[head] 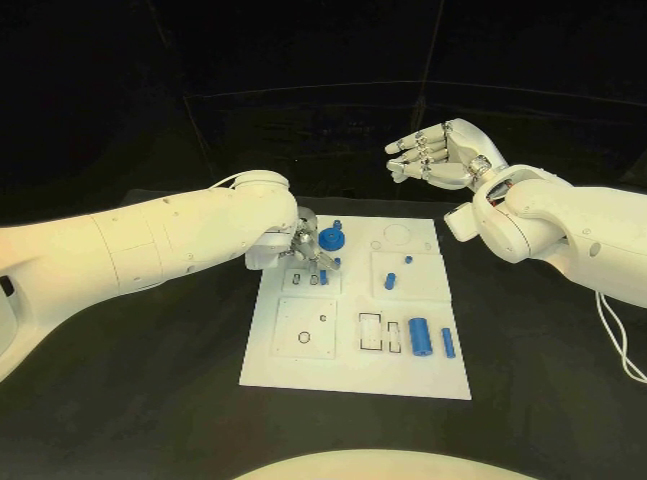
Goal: Assemble the parts on the task board
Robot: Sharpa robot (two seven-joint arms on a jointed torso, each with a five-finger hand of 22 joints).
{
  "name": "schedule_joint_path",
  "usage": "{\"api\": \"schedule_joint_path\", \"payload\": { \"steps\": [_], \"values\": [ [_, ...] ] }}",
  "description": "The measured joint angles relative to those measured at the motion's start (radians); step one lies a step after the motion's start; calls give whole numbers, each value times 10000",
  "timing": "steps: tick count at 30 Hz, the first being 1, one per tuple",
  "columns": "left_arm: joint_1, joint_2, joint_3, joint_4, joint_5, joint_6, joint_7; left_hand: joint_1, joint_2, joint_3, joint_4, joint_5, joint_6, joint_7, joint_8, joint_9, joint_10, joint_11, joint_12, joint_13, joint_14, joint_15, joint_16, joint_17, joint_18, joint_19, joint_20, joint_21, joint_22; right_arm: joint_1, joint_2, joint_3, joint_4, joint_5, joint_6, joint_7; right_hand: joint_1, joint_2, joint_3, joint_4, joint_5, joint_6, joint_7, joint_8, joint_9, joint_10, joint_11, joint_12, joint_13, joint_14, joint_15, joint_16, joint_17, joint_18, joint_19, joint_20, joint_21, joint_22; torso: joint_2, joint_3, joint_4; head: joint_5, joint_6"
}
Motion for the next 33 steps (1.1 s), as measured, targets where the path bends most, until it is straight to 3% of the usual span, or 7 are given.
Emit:
{"api": "schedule_joint_path", "payload": {
  "steps": [19, 33],
  "values": [
    [-75, 337, -31, -382, -11, 230, 19, 171, 121, -27, -27, 0, -72, 0, 42, 108, 0, 0, 0, 10, 0, 0, 0, -1, 1, 0, 1, 38, 45, 0, 29, 0, -49, 8, 120, -52, 0, 0, 32, -32, 0, -35, 35, 0, -1, -35, 34, -40, -7, 1, -1, -35, -38, 0, 0, 0, -81, -32, -4, 2, 1, 12, -25],
    [-107, 385, -62, -496, -11, 418, 0, 437, 196, -83, -83, 0, -107, 36, 87, 225, 0, 0, 0, 19, 0, 1, 0, -1, 2, 0, 1, 38, 76, 0, 70, 0, -87, 10, 163, -70, -39, -39, 31, -33, 0, -35, 35, 0, -1, -35, 34, -39, -6, -36, 35, -34, -57, 0, 0, 0, -79, -50, -3, 3, 0, -3, -61]
  ]
}}
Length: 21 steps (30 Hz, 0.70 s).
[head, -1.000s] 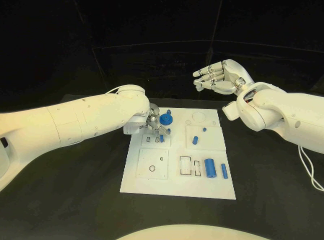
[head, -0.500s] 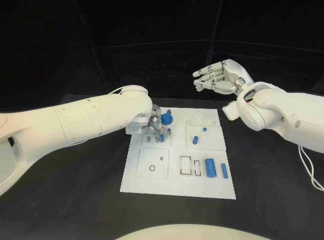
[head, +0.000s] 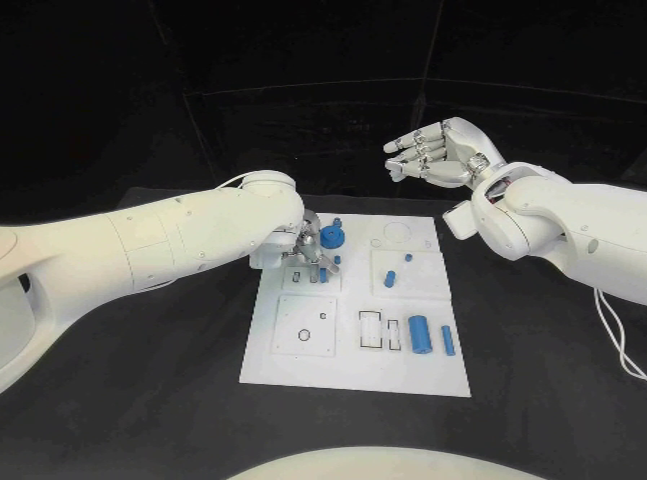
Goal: Assemble the parts on the task board
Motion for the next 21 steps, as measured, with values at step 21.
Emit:
{"api": "schedule_joint_path", "payload": {
  "steps": [21],
  "values": [
    [-17, 55, -16, -16, 46, 87, 63, 1284, 542, 663, -800, 0, -190, -46, 144, 244, -73, 0, -6, -58, 0, 0, 0, 0, 0, 0, 0, 0, -6, 0, 36, 0, -43, 1, 59, -20, 0, 0, 29, 30, 43, 0, 0, 0, -1, 0, 0, 0, 1, 1, 0, -36, -25, 0, 0, 0, -57, -24, 6, 0, 2, -29, -54]
  ]
}}
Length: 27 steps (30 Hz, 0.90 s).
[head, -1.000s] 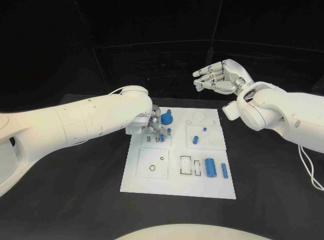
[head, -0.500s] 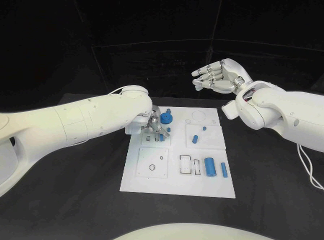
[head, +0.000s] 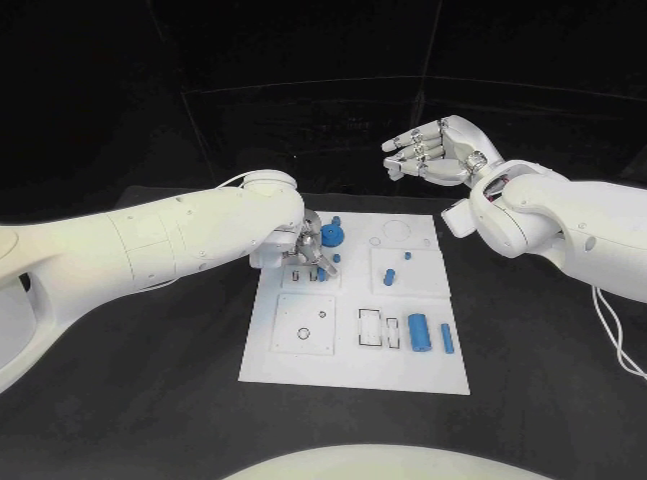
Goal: Assemble the parts on the task board
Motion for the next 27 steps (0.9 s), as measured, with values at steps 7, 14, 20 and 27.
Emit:
{"api": "schedule_joint_path", "payload": {
  "steps": [7, 14, 20, 27],
  "values": [
    [3, -35, 3, 53, 135, -106, 119, 672, 211, 581, -638, -8, -117, -9, -65, 18, -73, 3, -103, -35, 36, -36, 0, 0, 0, 0, 0, 0, -10, 0, 28, -2, -59, 0, 33, -13, 0, 0, 29, -30, 45, 0, 0, 0, 0, -36, 36, -37, 1, 0, 0, 0, -9, 0, -4, 73, 0, -14, 0, 2, 8, 0, -41],
    [-5, -181, 1, 207, 234, -325, 304, 1001, 260, 732, -789, -40, -215, -13, -28, 18, -102, -37, -153, -76, 36, -36, 0, 0, 1, 36, -36, 0, -9, -1, 70, -2, -114, 1, 82, -29, 0, 0, 59, -60, 45, -37, 37, 0, 0, -36, 36, -37, 1, 0, 0, 0, -28, 0, -4, 73, -55, -26, -1, 1, 8, 20, -71],
    [-9, -479, 0, 428, 337, -599, 426, 1038, 265, 732, -789, -41, -204, -24, 6, 18, -101, -37, -193, -131, 36, -36, 0, -1, 0, 36, -35, 0, -21, -1, 75, -3, -175, 1, 120, -42, 0, 0, 59, -60, 45, -37, 37, -37, 0, -36, 36, -37, 1, 0, 0, -47, -41, 1, -4, 72, -55, -37, -6, 1, 20, 21, -87],
    [-9, -877, 0, 786, 475, -980, 490, 1039, 265, 732, -789, -49, -204, -24, 9, 18, -101, -36, -193, -145, 36, -36, 0, 0, 0, 36, -35, 0, -21, -1, 88, -3, -239, 1, 151, -49, 0, 0, 59, -60, 44, -37, 37, -36, 0, -72, 72, -37, 2, -37, 38, -46, -60, 0, -4, 72, -92, -48, -13, 9, 33, 58, -98]
  ]
}}
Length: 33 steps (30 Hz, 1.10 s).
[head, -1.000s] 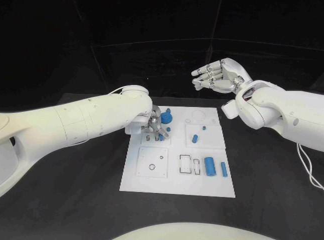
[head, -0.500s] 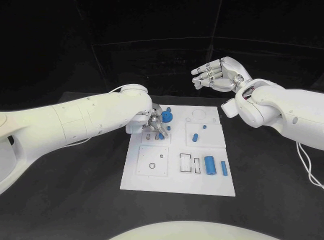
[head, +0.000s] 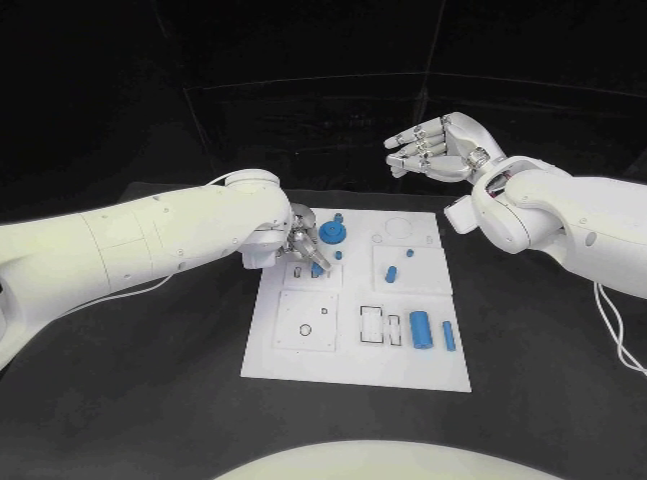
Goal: Assemble the parts on the task board
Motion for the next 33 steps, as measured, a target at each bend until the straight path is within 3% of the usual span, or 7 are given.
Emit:
{"api": "schedule_joint_path", "payload": {
  "steps": [10, 18, 33],
  "values": [
    [-124, -509, 0, 358, 154, -655, 7, 0, 1, 0, 0, -30, -1, 2, 0, 0, -1, 1, 0, -1, 0, 0, 0, 0, 0, 0, 0, 0, 32, 0, -30, -1, -9, 0, 48, -3, -82, 2, 24, -25, 0, -36, 36, 3, 0, 0, 0, 0, 0, 0, 0, 0, -17, 0, 0, 0, 0, -15, -1, 2, 2, 40, -22],
    [-360, -595, 0, 531, 92, -1176, 7, 0, 1, 0, 0, -33, -1, 1, 114, 78, -62, -58, -270, -296, -37, -36, 0, 0, 0, 0, 0, 0, 46, 0, -54, -1, -2, 0, 65, -4, -82, 2, 24, -25, 0, -69, 2, 4, 0, 0, 0, 0, 0, 0, -1, 0, -25, 0, 0, 0, -41, -23, -1, -2, 0, 130, -47],
    [-503, -611, 4, 660, -119, -1804, 33, -1, 3, 0, 0, -15, 4, -1, 118, 313, -77, -69, -349, -374, -37, -36, 0, -1, 0, -1, 0, 0, 79, 0, -57, -1, -12, 0, 93, -5, -122, -38, 24, -26, -1, -69, 2, 5, 0, -75, -1, 0, 1, 0, -1, 0, -38, 0, 0, 0, -41, -36, 12, -7, -26, 136, -76]
  ]
}}
